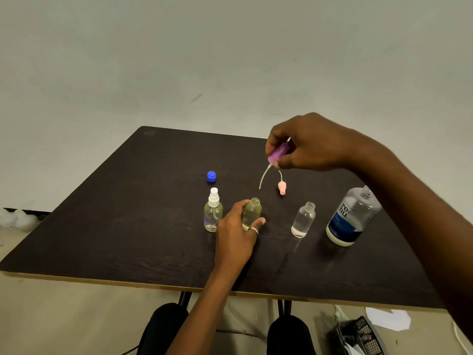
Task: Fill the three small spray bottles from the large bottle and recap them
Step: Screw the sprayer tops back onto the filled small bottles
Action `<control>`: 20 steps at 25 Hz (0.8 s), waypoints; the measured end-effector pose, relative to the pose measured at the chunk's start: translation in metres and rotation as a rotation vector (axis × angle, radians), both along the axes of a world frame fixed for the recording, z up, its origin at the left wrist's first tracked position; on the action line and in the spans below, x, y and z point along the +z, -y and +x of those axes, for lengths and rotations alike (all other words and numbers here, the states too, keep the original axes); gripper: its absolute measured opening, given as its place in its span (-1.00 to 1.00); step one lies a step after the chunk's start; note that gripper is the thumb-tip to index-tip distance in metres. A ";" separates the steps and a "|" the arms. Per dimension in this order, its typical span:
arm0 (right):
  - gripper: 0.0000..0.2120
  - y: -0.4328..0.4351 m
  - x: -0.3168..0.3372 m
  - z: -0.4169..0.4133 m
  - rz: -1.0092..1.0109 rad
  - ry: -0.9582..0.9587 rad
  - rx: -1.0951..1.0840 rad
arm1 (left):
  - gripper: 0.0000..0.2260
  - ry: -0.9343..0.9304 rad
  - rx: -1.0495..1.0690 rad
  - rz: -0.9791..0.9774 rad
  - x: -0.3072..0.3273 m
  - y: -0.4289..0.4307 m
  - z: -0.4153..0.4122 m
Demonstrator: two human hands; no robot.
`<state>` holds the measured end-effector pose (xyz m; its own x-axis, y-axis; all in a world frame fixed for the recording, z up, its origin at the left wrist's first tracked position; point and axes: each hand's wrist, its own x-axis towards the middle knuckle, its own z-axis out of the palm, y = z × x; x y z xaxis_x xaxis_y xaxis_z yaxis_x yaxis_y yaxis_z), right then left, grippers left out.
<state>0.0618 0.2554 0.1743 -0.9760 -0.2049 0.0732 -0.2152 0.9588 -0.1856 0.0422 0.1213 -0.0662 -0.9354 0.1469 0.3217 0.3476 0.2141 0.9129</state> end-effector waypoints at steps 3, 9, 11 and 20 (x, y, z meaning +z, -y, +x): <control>-0.81 0.004 -0.013 -0.004 0.051 0.018 0.022 | -0.61 -0.005 -0.004 0.009 -0.002 -0.001 0.000; -0.79 0.013 -0.036 -0.008 0.068 0.044 0.046 | -0.61 -0.019 -0.010 0.012 -0.004 0.000 -0.001; -0.79 0.013 -0.034 -0.008 0.063 0.023 0.040 | -0.61 -0.018 -0.009 0.008 -0.003 0.000 -0.002; -0.80 0.011 -0.023 -0.006 0.008 -0.008 0.043 | -0.61 -0.028 -0.006 -0.001 -0.004 0.000 -0.002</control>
